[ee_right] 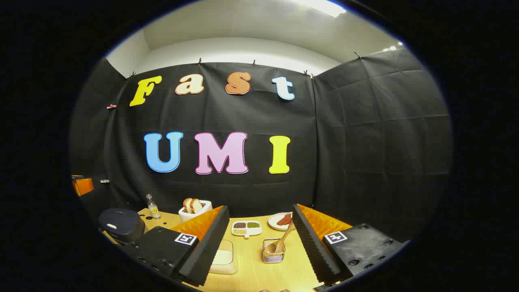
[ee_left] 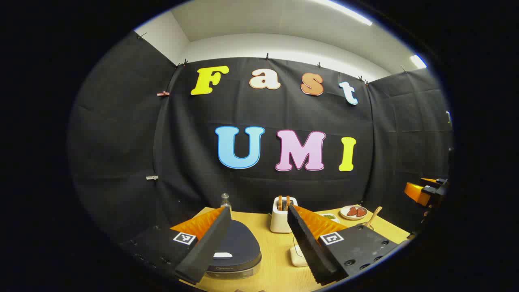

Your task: Close the left gripper, press the button to open the rice cooker; take a wooden spoon from the chopstick holder with the right hand, scoop a spoonful of rice and pour it into the rice cooker, then put the wooden spoon back into the chopstick holder.

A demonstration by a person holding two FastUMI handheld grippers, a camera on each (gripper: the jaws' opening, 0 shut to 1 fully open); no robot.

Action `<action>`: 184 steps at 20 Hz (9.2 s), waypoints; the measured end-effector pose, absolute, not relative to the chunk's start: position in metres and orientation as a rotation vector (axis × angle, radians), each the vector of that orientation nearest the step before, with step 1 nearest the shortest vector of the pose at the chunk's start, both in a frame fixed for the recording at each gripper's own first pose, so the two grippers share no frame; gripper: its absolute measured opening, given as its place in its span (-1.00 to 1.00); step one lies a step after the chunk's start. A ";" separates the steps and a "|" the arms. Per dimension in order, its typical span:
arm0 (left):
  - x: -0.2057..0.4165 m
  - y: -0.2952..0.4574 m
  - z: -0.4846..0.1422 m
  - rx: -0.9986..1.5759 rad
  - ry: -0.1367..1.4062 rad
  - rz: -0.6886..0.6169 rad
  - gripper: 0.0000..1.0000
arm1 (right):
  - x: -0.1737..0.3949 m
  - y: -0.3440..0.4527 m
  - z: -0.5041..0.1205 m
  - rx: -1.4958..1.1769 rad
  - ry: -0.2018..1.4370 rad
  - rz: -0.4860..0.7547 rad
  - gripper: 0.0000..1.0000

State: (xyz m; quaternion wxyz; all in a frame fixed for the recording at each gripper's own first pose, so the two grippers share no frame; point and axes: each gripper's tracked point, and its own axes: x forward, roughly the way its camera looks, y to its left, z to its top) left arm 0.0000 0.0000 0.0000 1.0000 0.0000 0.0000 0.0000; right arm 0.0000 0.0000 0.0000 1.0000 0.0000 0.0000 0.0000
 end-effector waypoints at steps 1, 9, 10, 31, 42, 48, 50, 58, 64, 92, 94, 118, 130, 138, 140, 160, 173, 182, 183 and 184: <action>0.001 -0.001 -0.002 0.003 0.003 -0.003 0.84 | 0.000 0.000 0.000 -0.003 -0.001 -0.001 0.95; 0.006 0.006 -0.006 0.002 0.009 -0.001 0.91 | 0.002 0.010 0.011 -0.011 -0.016 0.016 0.95; 0.006 0.008 -0.006 0.003 0.011 0.004 0.91 | 0.002 0.011 0.013 -0.013 -0.021 0.023 0.95; 0.016 0.065 -0.046 0.008 0.179 0.025 -0.08 | -0.012 0.019 0.001 -0.017 -0.010 0.041 0.95; 0.038 0.087 -0.116 -0.092 0.381 -0.029 -0.88 | -0.029 0.013 -0.022 -0.007 0.058 0.012 0.96; 0.050 0.103 -0.162 -0.150 0.519 -0.027 -0.89 | -0.034 0.013 -0.029 -0.008 0.089 0.002 0.95; 0.050 0.097 -0.169 -0.176 0.537 -0.051 -0.89 | -0.035 0.013 -0.032 -0.020 0.100 0.003 0.96; 0.048 0.089 -0.191 -0.140 0.595 -0.076 -0.87 | -0.034 0.024 -0.049 -0.005 0.150 0.021 0.96; 0.047 0.092 -0.192 -0.179 0.615 -0.052 -0.87 | -0.030 0.036 -0.058 -0.037 0.172 0.055 0.96; 0.039 0.051 -0.062 0.012 0.228 0.183 0.97 | 0.103 -0.016 -0.101 -0.032 0.260 0.057 0.96; 0.040 0.043 -0.062 -0.040 0.234 0.170 0.93 | 0.118 -0.029 -0.114 -0.029 0.295 0.035 0.96; 0.016 -0.032 -0.132 -0.083 0.427 0.315 0.94 | 0.248 -0.087 -0.321 0.388 0.755 -0.054 0.41; 0.021 -0.051 -0.139 -0.143 0.421 0.306 0.95 | 0.247 -0.087 -0.303 0.441 0.759 -0.044 -0.67; 0.007 -0.024 -0.134 -0.164 0.363 0.244 0.95 | 0.249 -0.071 -0.218 0.346 0.585 -0.053 -0.68; 0.000 -0.011 -0.134 -0.178 0.363 0.227 0.95 | 0.243 -0.060 -0.198 0.315 0.550 -0.039 -0.68; -0.024 0.066 -0.166 -0.181 0.385 0.159 0.91 | 0.193 0.129 -0.180 0.188 0.501 0.223 -0.67; -0.031 0.070 -0.192 -0.173 0.438 0.201 0.92 | 0.179 0.152 -0.280 0.002 0.554 0.215 -0.67; -0.054 0.082 -0.203 -0.210 0.453 0.225 0.92 | 0.134 0.211 -0.302 0.144 0.707 0.277 -0.67; -0.056 0.082 -0.204 -0.210 0.456 0.224 0.92 | 0.131 0.218 -0.304 0.203 0.736 0.276 -0.67; -0.059 0.082 -0.205 -0.206 0.460 0.224 0.92 | 0.128 0.223 -0.303 0.259 0.759 0.270 -0.67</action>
